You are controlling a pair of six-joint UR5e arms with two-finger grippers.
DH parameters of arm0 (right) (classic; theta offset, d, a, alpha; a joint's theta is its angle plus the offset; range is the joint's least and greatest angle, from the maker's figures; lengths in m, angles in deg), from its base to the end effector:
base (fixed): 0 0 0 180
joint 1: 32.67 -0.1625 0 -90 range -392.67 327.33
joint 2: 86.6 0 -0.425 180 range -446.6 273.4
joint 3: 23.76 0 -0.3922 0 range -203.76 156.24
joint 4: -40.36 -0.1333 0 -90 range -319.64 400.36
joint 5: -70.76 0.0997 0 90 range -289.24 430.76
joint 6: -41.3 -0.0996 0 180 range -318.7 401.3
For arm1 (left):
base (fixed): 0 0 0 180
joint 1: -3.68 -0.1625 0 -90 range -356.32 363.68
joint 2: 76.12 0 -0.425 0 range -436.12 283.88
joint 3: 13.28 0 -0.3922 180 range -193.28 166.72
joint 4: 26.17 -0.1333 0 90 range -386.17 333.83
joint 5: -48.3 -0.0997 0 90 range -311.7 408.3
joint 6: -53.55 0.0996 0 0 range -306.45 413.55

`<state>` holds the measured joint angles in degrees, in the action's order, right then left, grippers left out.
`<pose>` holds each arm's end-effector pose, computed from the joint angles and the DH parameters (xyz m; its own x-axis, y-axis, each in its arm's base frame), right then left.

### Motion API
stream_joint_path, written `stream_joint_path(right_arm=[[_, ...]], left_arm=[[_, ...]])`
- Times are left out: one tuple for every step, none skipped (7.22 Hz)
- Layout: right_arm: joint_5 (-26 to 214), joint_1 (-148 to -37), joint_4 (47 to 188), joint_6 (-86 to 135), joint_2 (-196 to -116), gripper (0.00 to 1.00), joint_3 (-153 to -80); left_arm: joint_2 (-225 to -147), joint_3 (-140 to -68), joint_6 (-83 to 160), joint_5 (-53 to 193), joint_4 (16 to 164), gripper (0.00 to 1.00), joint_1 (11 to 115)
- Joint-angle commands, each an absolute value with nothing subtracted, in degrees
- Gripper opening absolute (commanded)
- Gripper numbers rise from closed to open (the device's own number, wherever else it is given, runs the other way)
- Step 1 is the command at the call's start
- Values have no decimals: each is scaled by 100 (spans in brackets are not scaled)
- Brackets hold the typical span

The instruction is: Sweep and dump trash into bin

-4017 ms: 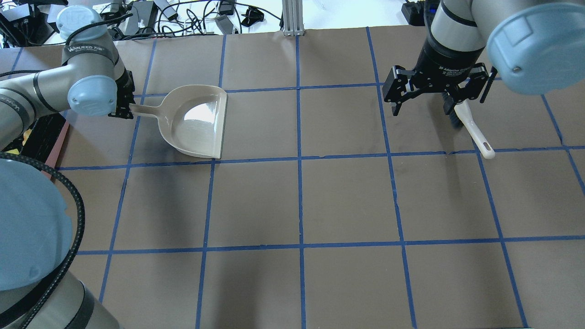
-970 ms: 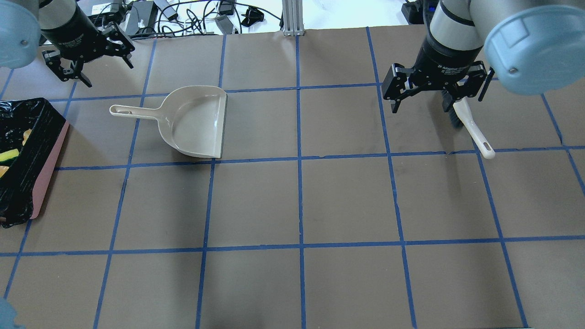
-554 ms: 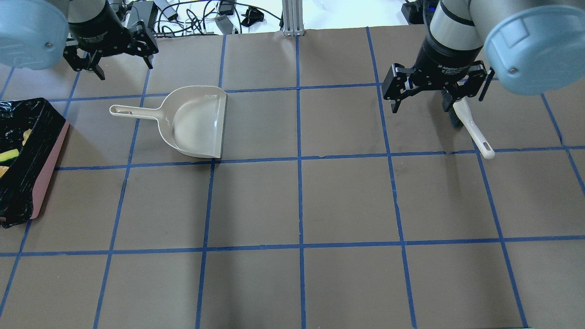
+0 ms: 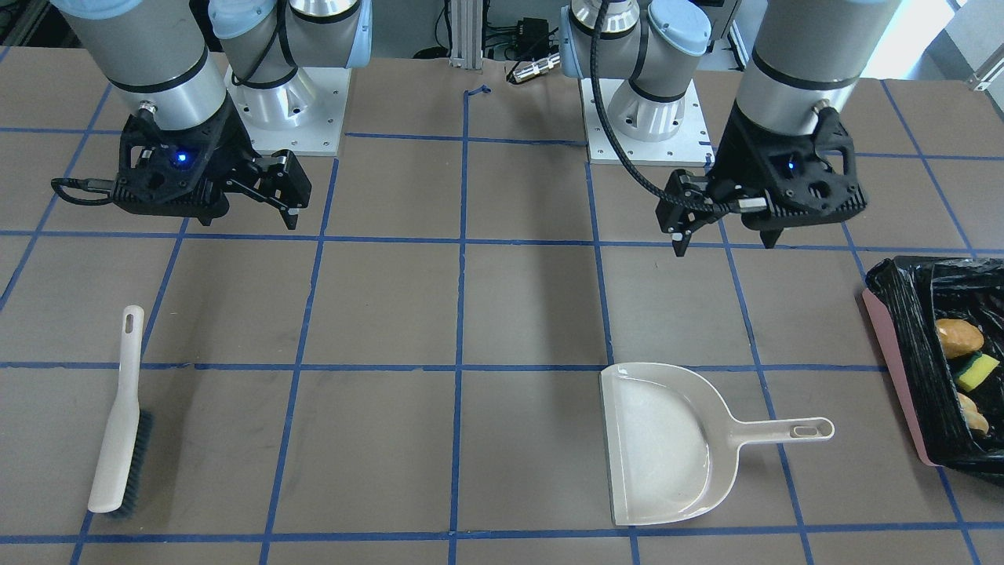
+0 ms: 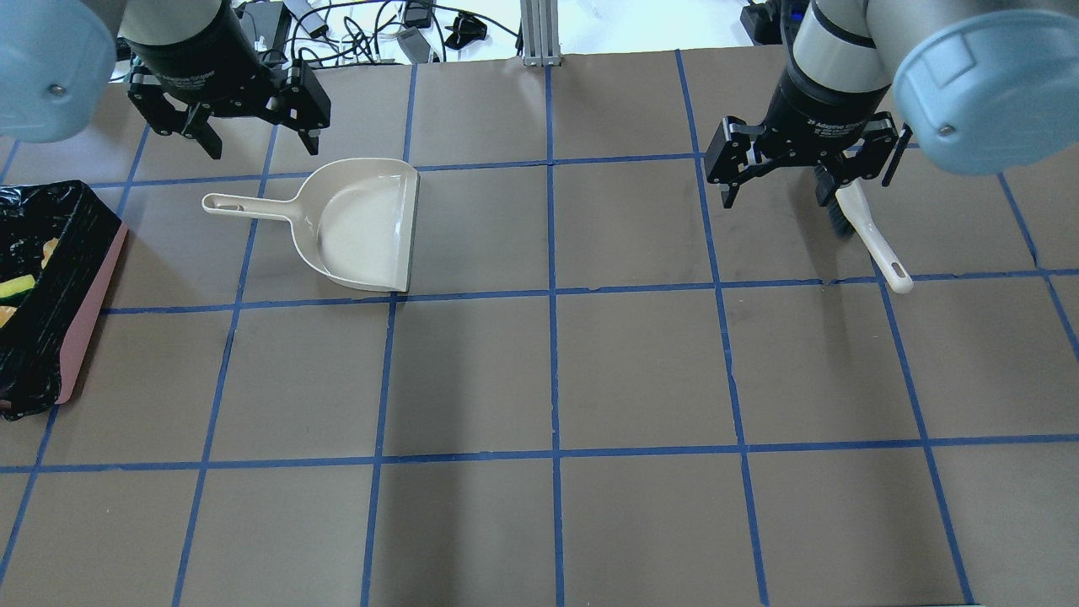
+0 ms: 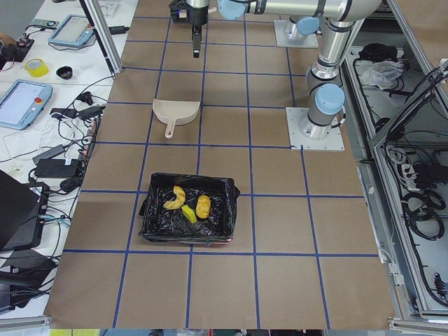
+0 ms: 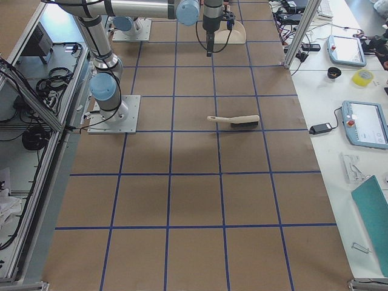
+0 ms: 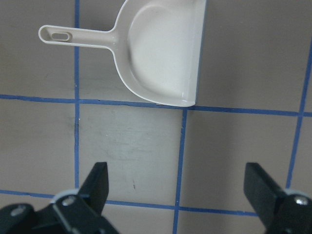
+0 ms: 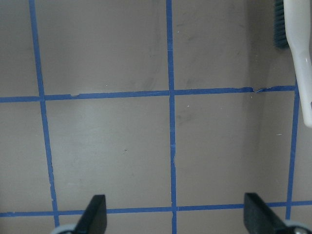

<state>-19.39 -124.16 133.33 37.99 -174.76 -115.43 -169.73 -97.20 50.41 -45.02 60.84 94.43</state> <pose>0.1461 -0.5002 0.4627 -0.9995 0.0317 0.0032 0.0318 0.9995 0.0093 -0.1344 -0.5256 0.5141 -0.9975 -0.0470 -0.0524 -0.0417 0.9943 -0.0982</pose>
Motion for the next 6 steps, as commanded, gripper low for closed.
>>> stream_joint_path(right_arm=[[-1951, -12416, 13326, 3814, -17476, 100, -11543], [-1942, -12416, 13344, 3814, -17467, 100, -11543], [-1951, -12408, 13370, 3857, -17475, 100, -11543], [-1960, -12408, 13440, 3858, -17476, 100, -11543], [-1960, -12399, 13440, 3866, -17476, 100, -11534], [-1968, -12390, 13440, 3866, -17476, 100, -11525]], left_arm=[[-16744, -9731, 5291, -4153, 6478, 100, 9482], [-16726, -9757, 5745, -4153, 6488, 100, 9465], [-16726, -9879, 5828, -4205, 6489, 100, 9456], [-16761, -10019, 5829, -4223, 6393, 100, 9447], [-16744, -10090, 5820, -4240, 6366, 100, 9456], [-16718, -10091, 5820, -4258, 6348, 100, 9438]])
